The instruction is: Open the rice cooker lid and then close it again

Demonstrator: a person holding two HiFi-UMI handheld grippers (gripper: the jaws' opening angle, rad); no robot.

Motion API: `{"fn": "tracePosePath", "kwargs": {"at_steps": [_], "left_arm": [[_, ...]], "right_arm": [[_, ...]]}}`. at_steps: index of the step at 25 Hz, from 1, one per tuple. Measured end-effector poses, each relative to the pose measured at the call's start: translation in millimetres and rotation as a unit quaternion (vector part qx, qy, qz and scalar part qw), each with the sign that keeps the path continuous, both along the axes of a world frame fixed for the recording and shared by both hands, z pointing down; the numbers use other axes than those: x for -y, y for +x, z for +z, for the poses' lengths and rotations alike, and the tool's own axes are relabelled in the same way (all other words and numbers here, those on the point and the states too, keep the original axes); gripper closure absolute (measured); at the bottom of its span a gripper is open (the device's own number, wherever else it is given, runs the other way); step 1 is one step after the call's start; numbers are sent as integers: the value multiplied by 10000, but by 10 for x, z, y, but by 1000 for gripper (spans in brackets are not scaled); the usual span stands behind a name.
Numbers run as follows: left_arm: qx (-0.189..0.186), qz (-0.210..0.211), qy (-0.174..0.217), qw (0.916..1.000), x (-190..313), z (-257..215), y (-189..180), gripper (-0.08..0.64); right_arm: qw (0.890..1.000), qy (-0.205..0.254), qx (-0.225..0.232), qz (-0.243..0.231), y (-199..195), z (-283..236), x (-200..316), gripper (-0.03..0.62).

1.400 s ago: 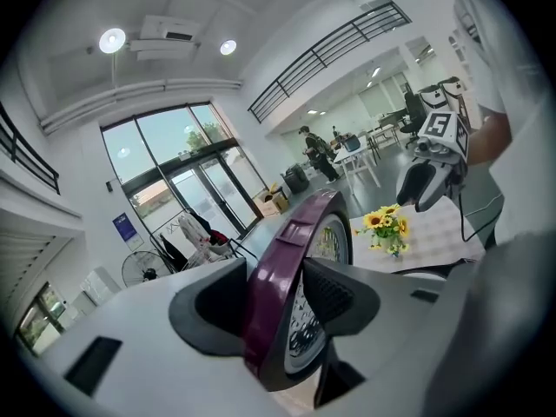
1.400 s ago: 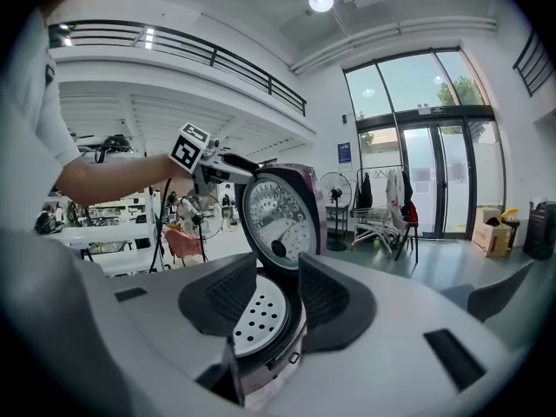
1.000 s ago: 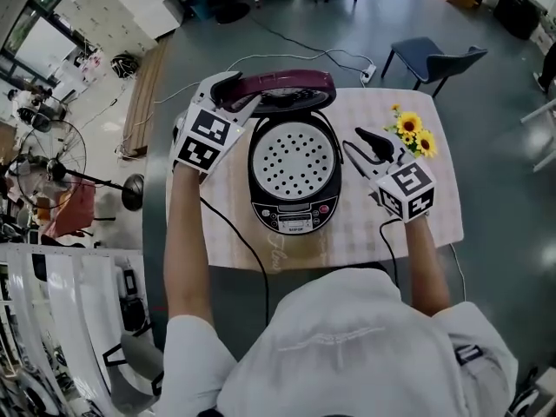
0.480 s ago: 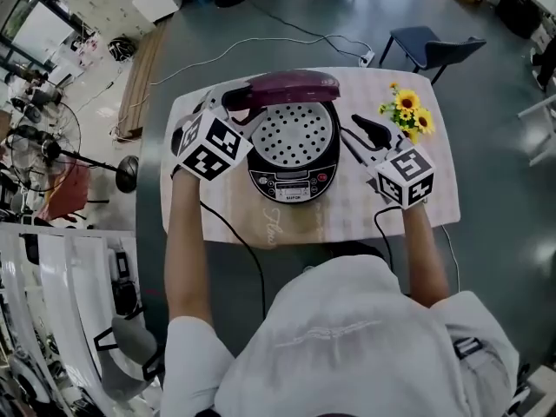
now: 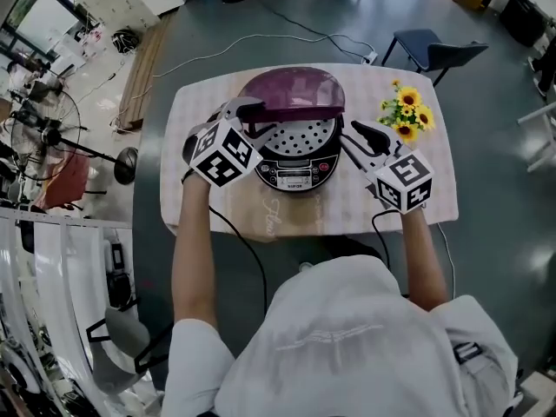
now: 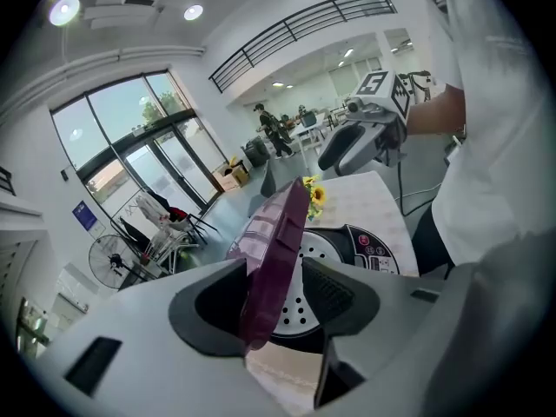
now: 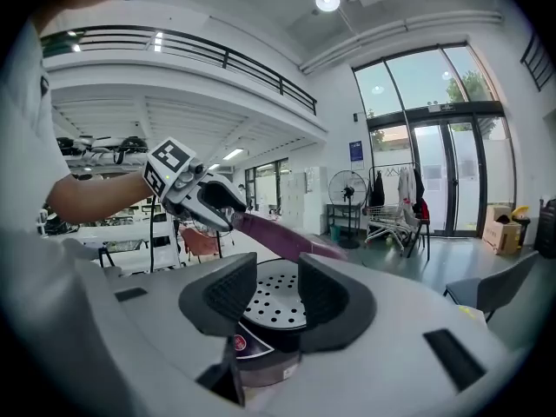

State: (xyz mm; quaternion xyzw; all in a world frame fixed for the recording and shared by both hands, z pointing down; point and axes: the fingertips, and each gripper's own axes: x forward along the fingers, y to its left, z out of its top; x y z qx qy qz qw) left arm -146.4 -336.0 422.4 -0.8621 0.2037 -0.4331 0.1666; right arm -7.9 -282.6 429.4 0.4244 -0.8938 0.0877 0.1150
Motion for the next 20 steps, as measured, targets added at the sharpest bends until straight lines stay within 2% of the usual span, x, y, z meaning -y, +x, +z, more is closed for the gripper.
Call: {"fn": "tracePosePath", "kwargs": {"at_steps": [3,14,20], "left_arm": [[-65,13,-70,10000,-52,50,-13,350],[-292,-146,-447,9985,-196,388,-83,449],[-457,-260,-796,9954,-311,571,-100,451]], "right_arm": [[10000,-5,-22,-4,-16,-10,-23,428],[9996,-130,-225,-117,-133,122,-116,428],[9989,-200,-315,-278,-254,133,-131,428]]}}
